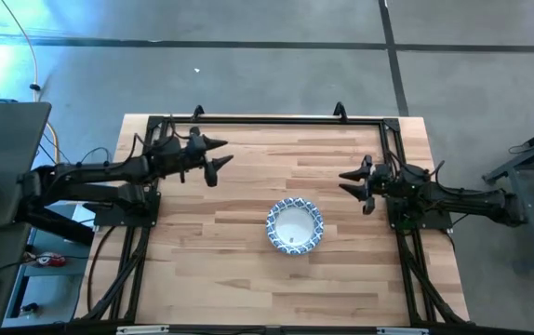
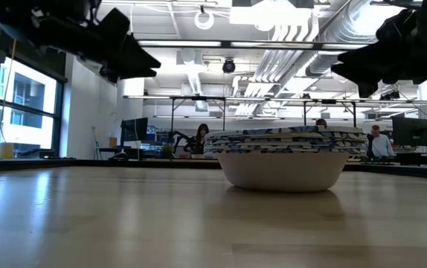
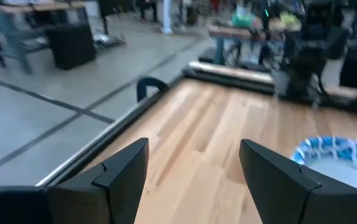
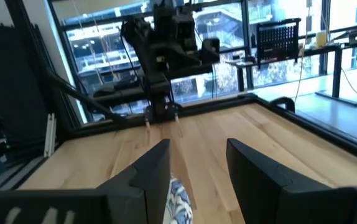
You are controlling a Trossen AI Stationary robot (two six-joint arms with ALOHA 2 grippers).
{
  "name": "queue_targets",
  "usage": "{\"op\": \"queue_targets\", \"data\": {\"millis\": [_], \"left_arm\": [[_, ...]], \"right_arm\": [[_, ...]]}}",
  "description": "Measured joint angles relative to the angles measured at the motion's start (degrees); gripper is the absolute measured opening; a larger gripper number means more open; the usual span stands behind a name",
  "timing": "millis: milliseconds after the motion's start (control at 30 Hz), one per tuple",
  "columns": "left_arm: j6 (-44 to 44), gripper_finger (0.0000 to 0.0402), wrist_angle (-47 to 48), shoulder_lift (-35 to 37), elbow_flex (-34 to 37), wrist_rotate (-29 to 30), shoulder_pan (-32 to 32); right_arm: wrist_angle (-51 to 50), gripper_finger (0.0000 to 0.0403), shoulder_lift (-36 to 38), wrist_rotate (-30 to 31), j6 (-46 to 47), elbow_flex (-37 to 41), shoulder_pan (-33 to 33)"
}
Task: Nest bowls inside each other
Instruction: Return to Home Position
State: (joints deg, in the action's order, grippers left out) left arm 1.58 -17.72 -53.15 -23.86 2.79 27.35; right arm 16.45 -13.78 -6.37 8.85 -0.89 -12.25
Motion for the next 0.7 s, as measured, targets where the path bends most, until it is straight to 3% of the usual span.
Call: {"op": "queue_targets", "data": {"millis": [133, 467, 700], "left_arm": [[1.1, 0.0241, -3.28, 1.75, 3.84, 3.29, -0.06], [-2.58, 0.0241, -3.5, 3.74, 5.4, 20.41, -6.72], [-2.95, 0.0241, -3.78, 3.59, 7.9, 22.81, -9.4]], "right_arm": [[1.14, 0.0147, 0.0, 0.08, 0.39, 0.0, -0.04], [1.42, 0.0147, 0.0, 2.53, 1.84, 0.0, -0.04], [1.42, 0.0147, 0.0, 2.8, 3.13, 0.0, -0.02]]}}
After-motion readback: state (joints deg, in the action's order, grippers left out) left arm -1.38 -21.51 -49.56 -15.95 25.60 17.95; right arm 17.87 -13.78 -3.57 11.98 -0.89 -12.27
